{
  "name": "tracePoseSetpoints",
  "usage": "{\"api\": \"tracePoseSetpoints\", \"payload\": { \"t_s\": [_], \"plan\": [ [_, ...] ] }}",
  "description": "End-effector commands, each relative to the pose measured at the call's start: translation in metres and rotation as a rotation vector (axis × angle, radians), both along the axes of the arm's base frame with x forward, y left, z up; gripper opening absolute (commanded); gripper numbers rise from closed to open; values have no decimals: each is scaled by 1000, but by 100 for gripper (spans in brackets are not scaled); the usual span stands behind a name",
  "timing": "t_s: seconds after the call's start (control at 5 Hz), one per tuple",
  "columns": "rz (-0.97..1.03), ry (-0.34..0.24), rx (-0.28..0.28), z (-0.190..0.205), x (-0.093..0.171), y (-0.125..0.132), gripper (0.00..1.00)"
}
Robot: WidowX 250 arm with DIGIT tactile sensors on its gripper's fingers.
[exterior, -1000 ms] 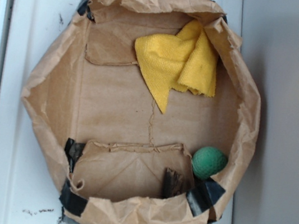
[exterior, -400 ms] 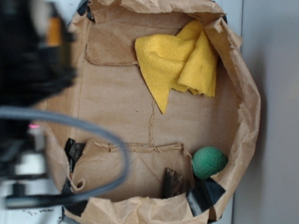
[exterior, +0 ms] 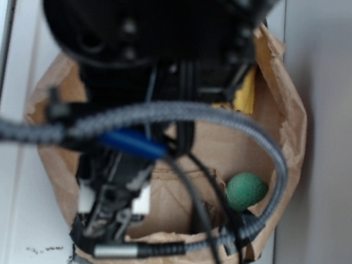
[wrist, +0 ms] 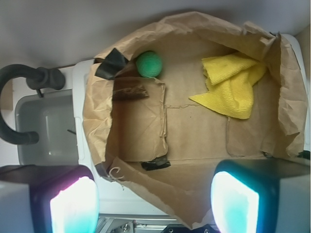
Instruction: Grab the green ball.
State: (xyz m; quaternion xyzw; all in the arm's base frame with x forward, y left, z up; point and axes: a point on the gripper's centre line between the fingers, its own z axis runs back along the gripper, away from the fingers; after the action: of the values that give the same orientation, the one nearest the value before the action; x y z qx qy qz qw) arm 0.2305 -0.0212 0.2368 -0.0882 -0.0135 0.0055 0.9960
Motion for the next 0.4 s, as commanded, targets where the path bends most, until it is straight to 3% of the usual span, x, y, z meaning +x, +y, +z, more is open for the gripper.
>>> {"api": "tracePoseSetpoints", "payload": {
  "t_s": [0.0,0.2],
  "plan": [
    [16,-111,117,-37,34,0,100],
    [-39,-147,165,-83,39,-6,100]
  ]
}}
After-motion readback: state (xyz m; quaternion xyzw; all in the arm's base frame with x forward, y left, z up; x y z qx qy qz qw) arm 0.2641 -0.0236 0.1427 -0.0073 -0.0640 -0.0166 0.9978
